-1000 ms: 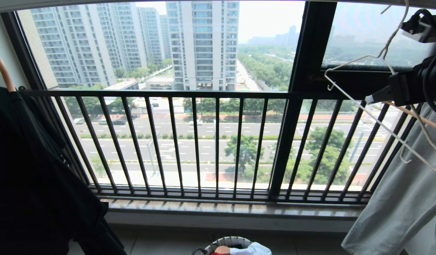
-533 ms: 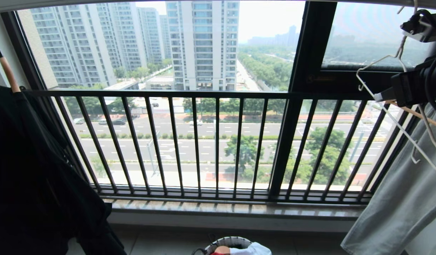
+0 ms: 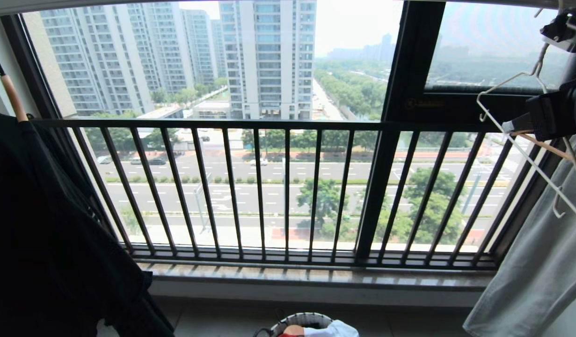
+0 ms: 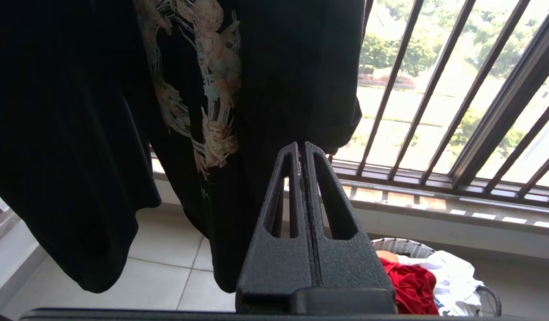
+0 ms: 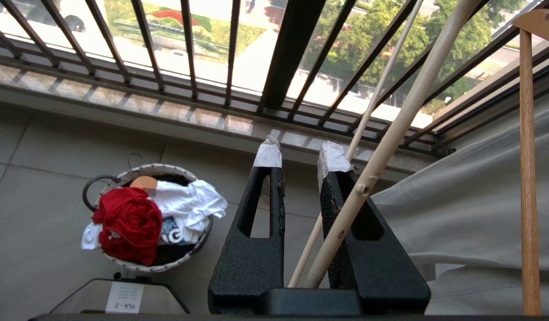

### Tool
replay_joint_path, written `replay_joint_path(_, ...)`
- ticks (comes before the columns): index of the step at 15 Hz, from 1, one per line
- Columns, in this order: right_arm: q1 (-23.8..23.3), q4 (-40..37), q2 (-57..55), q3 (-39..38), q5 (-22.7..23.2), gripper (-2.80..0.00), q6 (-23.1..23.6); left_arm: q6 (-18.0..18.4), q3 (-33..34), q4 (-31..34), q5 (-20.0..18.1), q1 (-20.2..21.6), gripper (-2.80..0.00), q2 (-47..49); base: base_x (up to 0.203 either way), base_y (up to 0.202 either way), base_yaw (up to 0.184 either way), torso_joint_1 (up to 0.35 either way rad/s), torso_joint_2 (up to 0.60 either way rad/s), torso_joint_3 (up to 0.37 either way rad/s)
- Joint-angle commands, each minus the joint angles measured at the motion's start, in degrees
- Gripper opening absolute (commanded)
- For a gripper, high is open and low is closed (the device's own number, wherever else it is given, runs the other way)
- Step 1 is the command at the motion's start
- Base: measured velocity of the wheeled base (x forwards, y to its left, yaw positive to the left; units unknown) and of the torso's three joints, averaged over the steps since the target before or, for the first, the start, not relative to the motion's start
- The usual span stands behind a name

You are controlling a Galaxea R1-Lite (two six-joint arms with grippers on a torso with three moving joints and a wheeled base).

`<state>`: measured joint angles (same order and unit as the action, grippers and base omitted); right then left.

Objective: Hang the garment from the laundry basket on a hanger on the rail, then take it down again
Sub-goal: Pick up the clothes rack on the clothesline

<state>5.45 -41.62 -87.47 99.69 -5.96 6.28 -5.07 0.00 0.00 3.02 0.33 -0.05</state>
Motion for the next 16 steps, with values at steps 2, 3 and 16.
replay_joint_path(2,0.0,-0.1,1.9,-0.2,0.4,-2.80,0.3,0.0,0.0,0.0,0.1,0.0,-2.80,0.0,0.000,0.000,0.000,0.000,0.00,0.000)
replay_joint_path(3,0.0,-0.1,2.4,-0.3,1.0,-2.80,0.3,0.0,0.0,0.0,0.1,0.0,-2.80,0.0,0.000,0.000,0.000,0.000,0.00,0.000)
replay_joint_path(16,0.4,3.0,6.6,-1.3,3.9,-2.80,2.1,0.0,0.0,0.0,0.1,0.0,-2.80,0.0,0.000,0.000,0.000,0.000,0.00,0.000)
